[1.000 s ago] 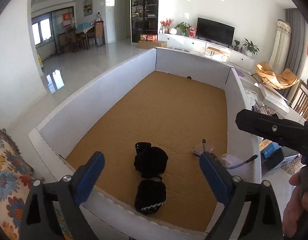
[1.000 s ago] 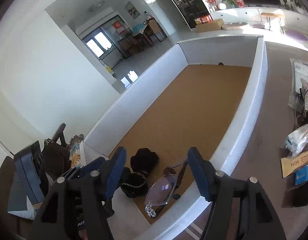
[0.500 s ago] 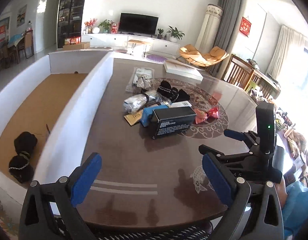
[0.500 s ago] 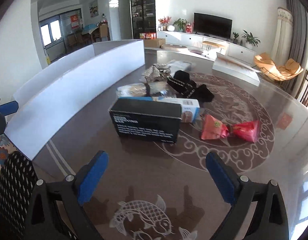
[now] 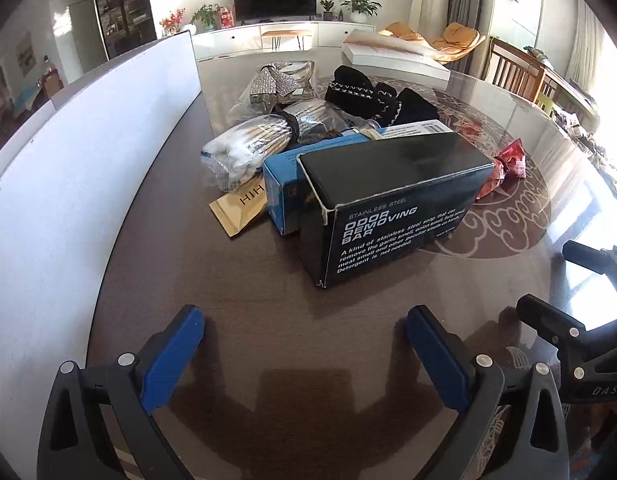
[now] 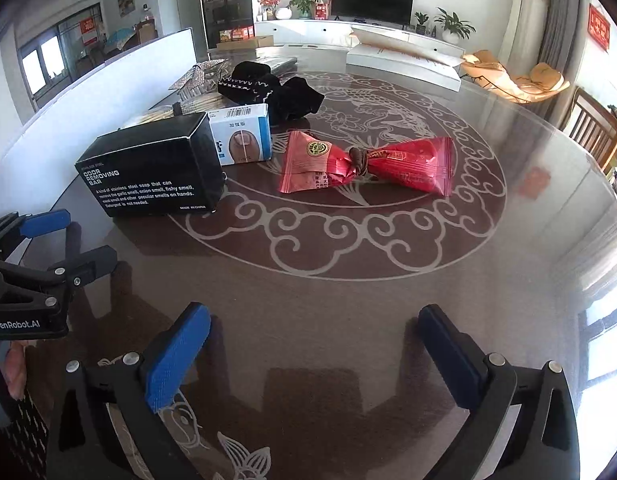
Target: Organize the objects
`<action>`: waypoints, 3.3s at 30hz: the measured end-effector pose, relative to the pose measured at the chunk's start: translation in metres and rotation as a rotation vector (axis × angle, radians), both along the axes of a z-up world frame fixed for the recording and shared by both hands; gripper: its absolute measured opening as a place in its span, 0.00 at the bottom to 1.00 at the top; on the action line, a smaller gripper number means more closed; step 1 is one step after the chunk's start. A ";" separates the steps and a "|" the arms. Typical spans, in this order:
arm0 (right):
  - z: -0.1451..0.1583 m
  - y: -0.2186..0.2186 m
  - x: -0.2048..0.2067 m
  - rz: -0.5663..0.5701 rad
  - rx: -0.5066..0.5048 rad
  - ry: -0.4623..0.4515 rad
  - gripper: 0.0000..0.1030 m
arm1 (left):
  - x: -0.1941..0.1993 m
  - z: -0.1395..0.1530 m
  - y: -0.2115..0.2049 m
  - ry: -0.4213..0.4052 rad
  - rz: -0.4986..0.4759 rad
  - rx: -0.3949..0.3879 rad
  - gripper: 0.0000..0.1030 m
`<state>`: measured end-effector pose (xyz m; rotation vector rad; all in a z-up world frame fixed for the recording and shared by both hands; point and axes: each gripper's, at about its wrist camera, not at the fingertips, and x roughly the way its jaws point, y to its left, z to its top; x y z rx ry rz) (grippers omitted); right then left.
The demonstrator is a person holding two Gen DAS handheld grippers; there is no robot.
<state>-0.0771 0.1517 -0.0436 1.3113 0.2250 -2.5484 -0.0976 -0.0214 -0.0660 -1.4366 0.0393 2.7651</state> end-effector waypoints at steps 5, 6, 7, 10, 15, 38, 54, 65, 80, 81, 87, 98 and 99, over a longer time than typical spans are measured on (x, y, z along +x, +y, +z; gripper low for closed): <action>-0.001 -0.001 -0.003 -0.001 0.001 0.000 1.00 | -0.015 0.001 0.002 0.008 -0.027 0.006 1.00; -0.001 -0.001 -0.003 0.000 0.001 0.000 1.00 | -0.016 0.001 0.002 0.010 -0.032 0.007 1.00; -0.001 -0.001 -0.003 -0.001 0.001 0.000 1.00 | -0.017 0.001 0.002 0.011 -0.035 0.008 1.00; -0.001 -0.001 -0.003 0.000 0.001 0.000 1.00 | -0.020 0.002 0.001 0.012 -0.038 0.009 1.00; -0.001 -0.001 -0.003 0.000 0.001 0.000 1.00 | -0.035 0.002 0.001 0.009 -0.047 0.013 1.00; -0.001 -0.002 -0.003 0.000 0.000 0.001 1.00 | -0.035 0.002 0.001 0.009 -0.047 0.013 1.00; 0.001 0.001 0.001 -0.024 0.002 0.004 1.00 | -0.035 0.002 0.000 0.009 -0.047 0.013 1.00; 0.001 0.001 0.000 -0.025 0.002 0.004 1.00 | -0.035 0.002 0.000 0.009 -0.047 0.014 1.00; 0.001 0.000 0.000 -0.028 0.000 0.005 1.00 | -0.035 0.002 0.000 0.009 -0.047 0.014 1.00; 0.000 0.000 0.000 -0.029 0.000 0.005 1.00 | -0.035 0.002 0.000 0.009 -0.047 0.013 1.00; 0.000 0.000 0.000 -0.029 0.000 0.005 1.00 | -0.035 0.002 0.000 0.010 -0.047 0.014 1.00; 0.000 0.000 0.000 -0.029 0.000 0.005 1.00 | -0.035 0.002 0.000 0.010 -0.047 0.014 1.00; 0.000 0.000 0.000 -0.029 0.000 0.005 1.00 | -0.034 0.002 0.000 0.010 -0.048 0.014 1.00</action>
